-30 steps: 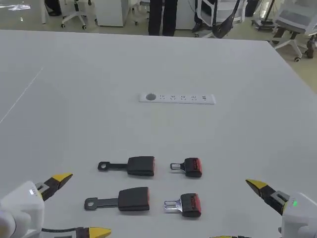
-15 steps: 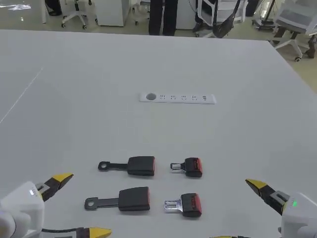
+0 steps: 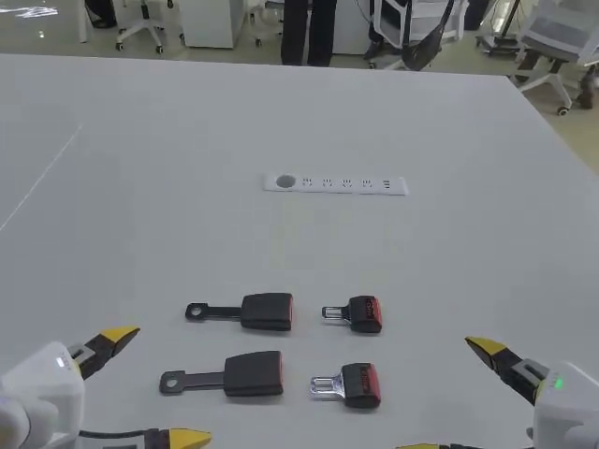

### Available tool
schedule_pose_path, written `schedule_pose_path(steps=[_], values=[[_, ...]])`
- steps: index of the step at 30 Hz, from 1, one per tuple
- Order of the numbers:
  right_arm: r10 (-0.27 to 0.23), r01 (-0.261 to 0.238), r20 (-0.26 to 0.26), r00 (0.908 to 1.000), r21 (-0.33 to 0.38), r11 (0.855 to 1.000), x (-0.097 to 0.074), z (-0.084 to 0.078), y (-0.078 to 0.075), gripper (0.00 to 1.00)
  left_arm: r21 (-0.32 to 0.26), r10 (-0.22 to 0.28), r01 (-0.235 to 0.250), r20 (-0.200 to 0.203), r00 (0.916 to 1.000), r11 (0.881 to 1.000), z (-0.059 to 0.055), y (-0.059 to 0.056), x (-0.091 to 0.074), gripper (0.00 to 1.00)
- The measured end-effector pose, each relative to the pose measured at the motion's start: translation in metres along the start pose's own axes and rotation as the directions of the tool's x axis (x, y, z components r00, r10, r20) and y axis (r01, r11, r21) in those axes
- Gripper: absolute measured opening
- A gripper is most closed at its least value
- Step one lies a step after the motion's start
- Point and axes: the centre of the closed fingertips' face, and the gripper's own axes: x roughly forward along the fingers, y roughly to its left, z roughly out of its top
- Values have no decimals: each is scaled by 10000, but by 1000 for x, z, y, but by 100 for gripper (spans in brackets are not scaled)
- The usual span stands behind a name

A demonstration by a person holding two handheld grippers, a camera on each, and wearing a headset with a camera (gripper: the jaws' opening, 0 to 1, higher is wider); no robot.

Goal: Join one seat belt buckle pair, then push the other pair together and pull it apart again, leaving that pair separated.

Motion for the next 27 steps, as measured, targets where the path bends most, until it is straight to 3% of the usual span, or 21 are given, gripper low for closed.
schedule_pose_path(steps=[10,19,22,25,27], values=[[-11,11,8,10000,1,10000,0,-1,-1,100,-2,-5,5,12,10000,10000,-2,1,0,98],[-43,43,-17,10000,-26,10000,-2,-1,-2,100,52,-54,54,-59,10000,10000,4,-6,0,98],[-49,48,-93,9999,-133,9999,-3,-3,-4,100,89,-66,67,-97,9999,9999,0,-2,0,98],[9,-15,-210,9998,-287,9996,-3,-4,-5,100,94,-93,94,-82,9999,9999,4,-3,1,97],[51,-60,-272,9996,-338,9994,-3,-4,-7,100,221,-147,151,-179,9997,9996,-2,2,1,97]])
